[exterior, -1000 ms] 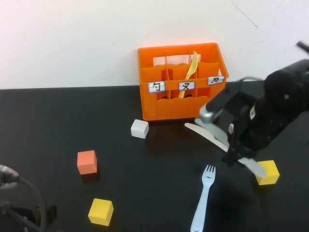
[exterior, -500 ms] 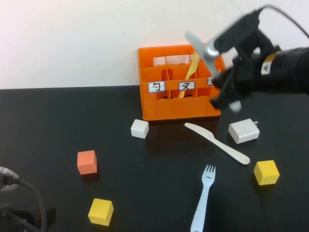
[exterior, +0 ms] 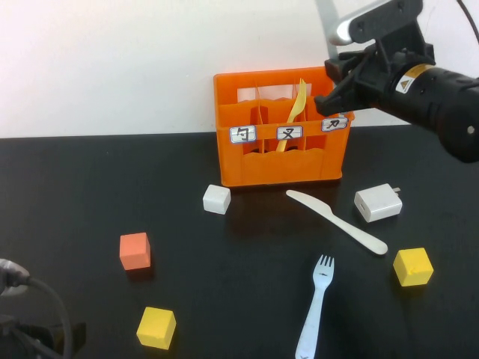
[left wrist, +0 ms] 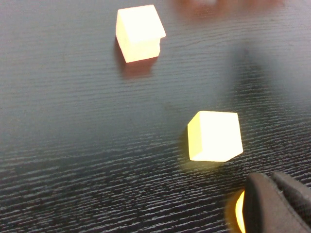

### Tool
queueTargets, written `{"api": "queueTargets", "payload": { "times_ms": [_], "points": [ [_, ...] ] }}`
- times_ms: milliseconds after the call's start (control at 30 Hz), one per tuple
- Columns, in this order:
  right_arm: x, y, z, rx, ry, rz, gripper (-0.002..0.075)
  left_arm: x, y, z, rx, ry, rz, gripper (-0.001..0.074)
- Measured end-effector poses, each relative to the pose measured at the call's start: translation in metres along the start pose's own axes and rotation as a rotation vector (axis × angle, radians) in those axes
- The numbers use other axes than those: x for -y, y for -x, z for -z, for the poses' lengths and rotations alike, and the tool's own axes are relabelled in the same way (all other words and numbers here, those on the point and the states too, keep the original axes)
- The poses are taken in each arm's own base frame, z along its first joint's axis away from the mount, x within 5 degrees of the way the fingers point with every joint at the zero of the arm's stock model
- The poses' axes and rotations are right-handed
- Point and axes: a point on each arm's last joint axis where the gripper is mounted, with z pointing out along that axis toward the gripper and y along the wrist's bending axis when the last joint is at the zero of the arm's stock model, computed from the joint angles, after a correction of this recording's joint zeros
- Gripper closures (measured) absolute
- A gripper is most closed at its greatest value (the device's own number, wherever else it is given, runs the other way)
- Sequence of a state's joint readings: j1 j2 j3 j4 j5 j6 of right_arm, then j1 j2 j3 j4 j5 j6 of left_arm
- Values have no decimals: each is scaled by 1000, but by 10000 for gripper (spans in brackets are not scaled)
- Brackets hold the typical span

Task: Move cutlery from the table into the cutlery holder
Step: Place the knife on the box

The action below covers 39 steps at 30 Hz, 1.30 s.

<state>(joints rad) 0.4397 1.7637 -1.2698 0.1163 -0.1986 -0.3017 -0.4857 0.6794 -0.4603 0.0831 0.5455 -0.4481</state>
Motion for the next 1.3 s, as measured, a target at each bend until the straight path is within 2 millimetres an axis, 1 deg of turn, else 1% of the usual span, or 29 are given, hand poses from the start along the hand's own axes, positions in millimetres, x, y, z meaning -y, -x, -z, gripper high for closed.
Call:
{"api": "queueTargets", "payload": {
  "times_ms": [100,267,400,567,633,800,933,1233,1300],
  "points": [
    [4,-6,-7,19,-23,-24,599,0,0,0,3,-1,0,736],
    [3,-16,-17,16,-29,-24,599,0,0,0,3,-1,0,736],
    [3,-16,-27,32,-34,-23,599,0,0,0,3,-1,0,736],
    [5,-11,-35,61,-42,-20,599,0,-1,0,-5,2,0,736],
    [6,-13,-40,60,-46,-21,599,0,-1,0,-5,2,0,736],
    [12,-28,-49,18,-65,-61,599,0,-1,0,-6,4,-2,736],
    [12,-36,-53,-13,-62,-72,599,-1,-1,0,-5,7,-5,736],
    [11,-37,-53,-29,-56,-74,598,-2,0,0,-1,16,-21,736],
    [11,-37,-53,-31,-55,-75,574,-2,0,0,-1,16,-21,736]
  ]
}}
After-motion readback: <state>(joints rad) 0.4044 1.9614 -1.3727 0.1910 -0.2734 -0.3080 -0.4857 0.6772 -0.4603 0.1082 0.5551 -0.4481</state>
